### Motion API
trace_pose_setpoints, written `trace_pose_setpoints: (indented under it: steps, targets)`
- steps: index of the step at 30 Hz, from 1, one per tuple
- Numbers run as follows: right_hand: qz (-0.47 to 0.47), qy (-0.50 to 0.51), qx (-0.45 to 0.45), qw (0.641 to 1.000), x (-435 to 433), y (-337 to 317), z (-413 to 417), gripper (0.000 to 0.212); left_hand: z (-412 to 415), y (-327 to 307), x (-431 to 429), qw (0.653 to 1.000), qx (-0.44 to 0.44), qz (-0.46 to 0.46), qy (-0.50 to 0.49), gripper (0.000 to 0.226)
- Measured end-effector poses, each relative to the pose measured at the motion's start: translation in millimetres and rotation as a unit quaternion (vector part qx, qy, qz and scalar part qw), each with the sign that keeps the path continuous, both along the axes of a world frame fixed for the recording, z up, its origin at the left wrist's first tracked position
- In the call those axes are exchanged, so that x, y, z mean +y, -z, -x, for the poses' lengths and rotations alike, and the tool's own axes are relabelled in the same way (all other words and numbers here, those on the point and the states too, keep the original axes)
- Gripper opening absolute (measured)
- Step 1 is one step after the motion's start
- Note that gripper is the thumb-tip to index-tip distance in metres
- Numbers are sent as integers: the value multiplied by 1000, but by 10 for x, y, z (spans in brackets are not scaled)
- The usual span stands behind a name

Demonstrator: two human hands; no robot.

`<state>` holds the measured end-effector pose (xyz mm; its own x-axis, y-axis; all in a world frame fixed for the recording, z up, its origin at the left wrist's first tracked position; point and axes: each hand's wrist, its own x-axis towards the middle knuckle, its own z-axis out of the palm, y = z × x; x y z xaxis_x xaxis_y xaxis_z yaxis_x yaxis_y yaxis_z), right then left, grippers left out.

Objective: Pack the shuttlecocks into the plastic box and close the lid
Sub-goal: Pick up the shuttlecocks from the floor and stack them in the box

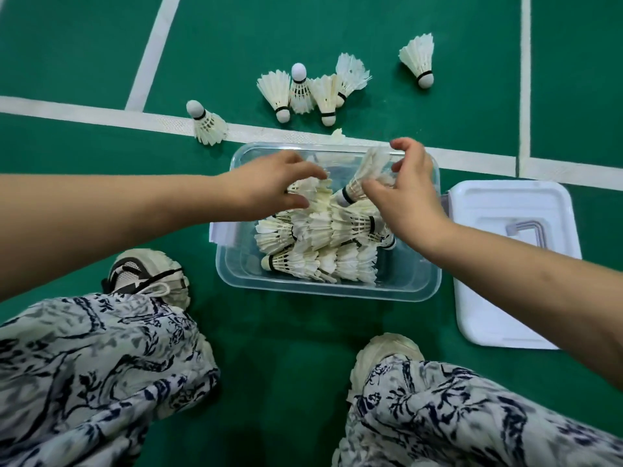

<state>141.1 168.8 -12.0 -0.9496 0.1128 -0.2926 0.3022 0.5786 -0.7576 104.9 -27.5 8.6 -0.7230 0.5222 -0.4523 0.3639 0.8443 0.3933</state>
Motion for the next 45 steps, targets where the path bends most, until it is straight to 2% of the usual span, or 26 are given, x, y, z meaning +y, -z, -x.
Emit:
trace_pose_setpoints:
  steps: [4, 8, 11, 18, 21, 24, 27, 31, 40, 45]
  targets:
    - [12, -7, -72, 997, -201, 114, 22, 32, 4, 63, -23, 999, -26, 34, 0, 49]
    - [26, -5, -122, 992, -365, 208, 107, 30, -1, 84, -46, 999, -14, 29, 1, 49]
    - [2, -64, -114, 991, -429, 256, 114, 28, -12, 91, -66, 1000, -9, 25, 0, 51]
    - [-173, -237, -128, 948, -416, 324, 202, 44, -30, 127, -118, 1000, -16, 24, 3, 54]
    - [-187, -261, -155, 934, -386, 308, 223, 51, -29, 106, -117, 1000, -14, 22, 2, 55]
    - [-149, -232, -123, 953, -348, 263, 225, 45, -4, 36, -124, 1000, -3, -14, -15, 52]
    - [-82, -139, -82, 984, -311, 189, 192, 42, 43, -44, -140, 998, 15, -48, -41, 47]
    - [-38, -74, -32, 996, -329, 58, 151, 42, 78, -122, -129, 995, 46, -66, -53, 42]
    - [-9, -120, 83, 989, -482, -257, 182, 12, 67, -386, -141, 988, 91, -109, -68, 36]
    - [-39, -155, 113, 981, -657, -329, 366, 13, 185, -413, -387, 976, 132, -114, -128, 34]
